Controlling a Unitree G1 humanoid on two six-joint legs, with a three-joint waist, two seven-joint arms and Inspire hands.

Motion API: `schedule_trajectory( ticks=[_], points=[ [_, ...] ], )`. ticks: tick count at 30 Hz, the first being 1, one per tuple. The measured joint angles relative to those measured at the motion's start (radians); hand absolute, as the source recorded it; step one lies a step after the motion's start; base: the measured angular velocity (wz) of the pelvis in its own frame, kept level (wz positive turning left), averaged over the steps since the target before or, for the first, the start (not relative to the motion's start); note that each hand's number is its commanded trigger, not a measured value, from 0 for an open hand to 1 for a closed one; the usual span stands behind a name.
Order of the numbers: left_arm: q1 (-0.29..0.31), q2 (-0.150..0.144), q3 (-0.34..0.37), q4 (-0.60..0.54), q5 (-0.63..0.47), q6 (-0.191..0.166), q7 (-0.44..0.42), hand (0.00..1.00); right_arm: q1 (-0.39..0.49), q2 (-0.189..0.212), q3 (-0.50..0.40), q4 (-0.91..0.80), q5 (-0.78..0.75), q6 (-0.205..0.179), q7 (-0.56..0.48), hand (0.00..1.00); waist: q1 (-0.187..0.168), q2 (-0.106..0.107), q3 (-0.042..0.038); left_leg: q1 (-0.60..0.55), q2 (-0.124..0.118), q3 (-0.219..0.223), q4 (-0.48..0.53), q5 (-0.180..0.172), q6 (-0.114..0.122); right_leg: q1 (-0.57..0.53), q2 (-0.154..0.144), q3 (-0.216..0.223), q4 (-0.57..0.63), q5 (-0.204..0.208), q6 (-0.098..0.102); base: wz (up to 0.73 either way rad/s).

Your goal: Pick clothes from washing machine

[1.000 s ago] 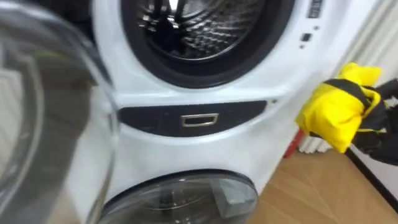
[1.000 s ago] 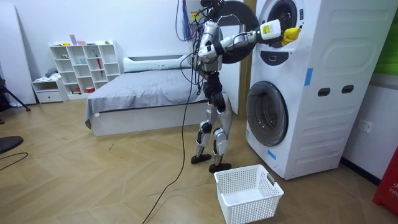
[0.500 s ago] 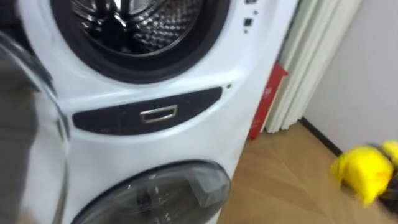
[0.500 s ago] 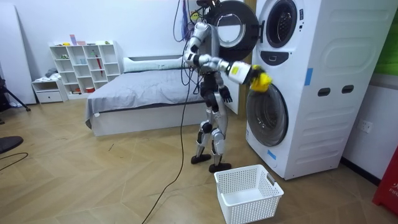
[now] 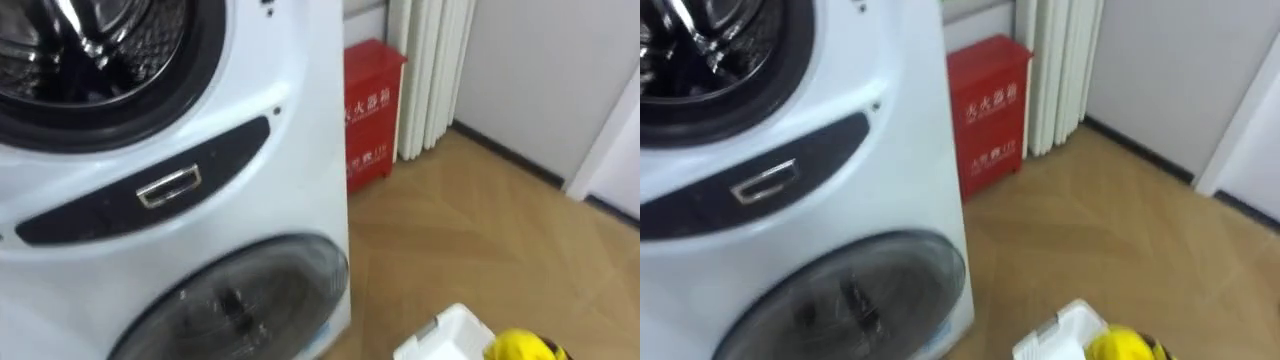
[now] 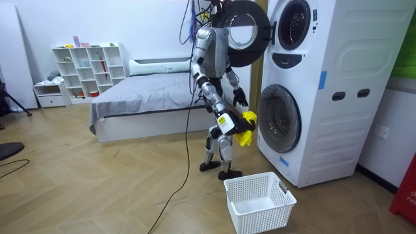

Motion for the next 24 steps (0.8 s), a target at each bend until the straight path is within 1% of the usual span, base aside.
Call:
schedule_trajectory(
  ticks=[1,2,3,4,5,6,7,8,9,10,11,12,13,14,15,16,17,20,21,23,24],
  points=[
    [0.000,-0.004,0.000,0.003,0.000,-0.002,0.000,0.00,-0.006,0.000,0.003,0.008,0.001,-0.004,-0.008,1.00,0.001,0.008,-0.0008,-0.004,0.001,0.002,0.000,0.002,0.002,-0.004,0.000,0.001,0.002,0.002,-0.002,-0.05],
    [0.000,-0.009,0.000,0.004,0.000,-0.009,0.000,0.00,-0.019,0.000,0.006,0.022,0.000,-0.014,-0.025,1.00,0.000,0.022,-0.0006,-0.011,0.000,0.004,0.000,0.003,0.002,-0.014,0.001,0.002,0.009,0.001,-0.003,-0.04],
    [0.000,-0.010,0.000,0.005,0.000,-0.017,0.002,0.00,-0.035,0.000,0.014,0.043,0.000,-0.026,-0.042,1.00,0.001,0.032,0.0007,-0.019,-0.002,0.004,0.000,0.003,0.001,-0.028,0.002,0.004,0.021,-0.003,-0.002,-0.03],
    [-0.001,-0.010,0.000,0.005,-0.001,-0.018,0.004,0.00,-0.044,0.000,0.020,0.055,0.001,-0.032,-0.053,1.00,0.002,0.037,0.0007,-0.023,-0.003,0.004,0.000,0.004,0.001,-0.034,0.002,0.005,0.024,-0.004,-0.002,0.00],
    [-0.003,-0.010,-0.012,0.005,-0.021,-0.020,0.008,0.00,-0.070,0.001,0.036,0.083,0.009,-0.038,-0.080,1.00,0.001,0.045,-0.0029,-0.037,-0.005,0.001,0.000,0.006,0.000,-0.050,0.002,0.006,0.032,-0.005,-0.003,0.00],
    [-0.008,-0.012,-0.025,0.007,-0.039,-0.025,0.007,0.00,-0.096,0.001,0.047,0.093,0.013,-0.038,-0.109,1.00,0.001,0.053,-0.0014,-0.051,-0.009,-0.008,-0.001,0.010,0.000,-0.067,0.001,0.007,0.042,-0.009,-0.004,0.00],
    [-0.009,-0.014,-0.031,0.008,-0.041,-0.030,0.007,0.00,-0.109,0.003,0.048,0.096,0.014,-0.040,-0.120,1.00,0.001,0.056,-0.0015,-0.059,-0.012,-0.010,-0.001,0.012,0.000,-0.077,0.000,0.009,0.046,-0.010,-0.005,0.05],
    [-0.017,-0.015,-0.038,0.011,-0.043,-0.039,0.006,0.00,-0.132,0.007,0.051,0.105,0.015,-0.052,-0.141,1.00,0.001,0.059,-0.0003,-0.073,-0.016,-0.014,-0.001,0.015,0.000,-0.095,-0.001,0.013,0.057,-0.013,-0.005,0.09],
    [-0.020,-0.018,-0.038,0.015,-0.044,-0.041,0.006,0.00,-0.151,0.007,0.050,0.113,0.013,-0.065,-0.159,1.00,-0.001,0.065,-0.0032,-0.086,-0.019,-0.025,-0.001,0.017,0.001,-0.105,-0.001,0.016,0.057,-0.014,-0.007,0.11],
    [-0.020,-0.019,-0.038,0.019,-0.049,-0.044,0.006,0.00,-0.160,0.007,0.049,0.118,0.011,-0.073,-0.169,1.00,-0.001,0.069,-0.0029,-0.089,-0.020,-0.031,-0.001,0.019,0.000,-0.106,-0.001,0.016,0.057,-0.014,-0.008,0.13],
    [-0.027,-0.019,-0.038,0.027,-0.066,-0.048,0.006,0.00,-0.177,0.007,0.045,0.131,0.011,-0.087,-0.190,0.55,-0.001,0.068,-0.0003,-0.095,-0.022,-0.044,-0.001,0.020,0.001,-0.109,0.000,0.015,0.057,-0.015,-0.008,0.07],
    [-0.030,-0.019,-0.038,0.034,-0.079,-0.054,0.006,0.00,-0.195,0.007,0.042,0.142,0.011,-0.097,-0.208,0.00,-0.001,0.072,-0.0008,-0.098,-0.022,-0.053,-0.001,0.021,0.003,-0.110,0.002,0.014,0.057,-0.015,-0.010,0.05],
    [-0.030,-0.020,-0.038,0.038,-0.080,-0.055,0.006,0.00,-0.200,0.007,0.041,0.145,0.011,-0.104,-0.216,0.00,-0.001,0.072,0.0004,-0.101,-0.022,-0.058,-0.001,0.022,0.003,-0.111,0.002,0.013,0.057,-0.015,-0.010,0.00],
    [-0.034,-0.021,-0.039,0.042,-0.096,-0.057,0.006,0.00,-0.210,0.007,0.040,0.144,0.011,-0.116,-0.232,0.00,-0.002,0.079,-0.0003,-0.108,-0.024,-0.067,-0.001,0.022,0.004,-0.117,0.003,0.012,0.058,-0.016,-0.012,0.00],
    [-0.039,-0.021,-0.038,0.044,-0.100,-0.059,0.006,0.00,-0.223,0.007,0.038,0.144,0.012,-0.124,-0.246,0.00,-0.002,0.088,0.0019,-0.113,-0.025,-0.069,-0.002,0.024,0.003,-0.123,0.003,0.011,0.059,-0.015,-0.013,0.00],
    [-0.041,-0.021,-0.038,0.047,-0.100,-0.059,0.006,0.00,-0.228,0.006,0.037,0.144,0.013,-0.126,-0.253,0.00,-0.002,0.089,0.0046,-0.114,-0.025,-0.069,-0.003,0.025,0.003,-0.126,0.003,0.011,0.061,-0.016,-0.014,0.04],
    [-0.044,-0.021,-0.038,0.055,-0.100,-0.059,0.009,0.00,-0.231,0.006,0.037,0.144,0.022,-0.132,-0.268,0.00,-0.001,0.093,0.0046,-0.121,-0.027,-0.074,-0.003,0.026,0.002,-0.136,0.002,0.008,0.071,-0.017,-0.014,0.08],
    [-0.057,-0.021,-0.038,0.064,-0.107,-0.062,0.027,0.00,-0.232,0.006,0.038,0.144,0.039,-0.147,-0.291,0.00,-0.002,0.095,0.0046,-0.135,-0.030,-0.083,-0.003,0.027,0.000,-0.158,0.002,0.002,0.091,-0.029,-0.018,0.07],
    [-0.061,-0.022,-0.038,0.065,-0.111,-0.064,0.033,0.00,-0.234,0.006,0.038,0.145,0.049,-0.153,-0.304,0.00,0.000,0.095,0.0056,-0.141,-0.032,-0.094,-0.003,0.028,-0.001,-0.163,0.002,0.002,0.092,-0.030,-0.018,0.00],
    [-0.064,-0.024,-0.039,0.065,-0.117,-0.067,0.042,0.00,-0.235,0.006,0.039,0.145,0.050,-0.155,-0.315,0.00,0.001,0.095,0.0064,-0.142,-0.033,-0.098,-0.003,0.034,-0.008,-0.163,0.005,0.002,0.091,-0.032,-0.021,0.00],
    [-0.064,-0.026,-0.039,0.065,-0.117,-0.071,0.050,0.00,-0.236,0.006,0.039,0.145,0.050,-0.155,-0.321,0.00,0.001,0.095,0.0065,-0.142,-0.034,-0.099,-0.003,0.036,-0.008,-0.163,0.006,0.002,0.091,-0.033,-0.022,0.00]
  ],
)
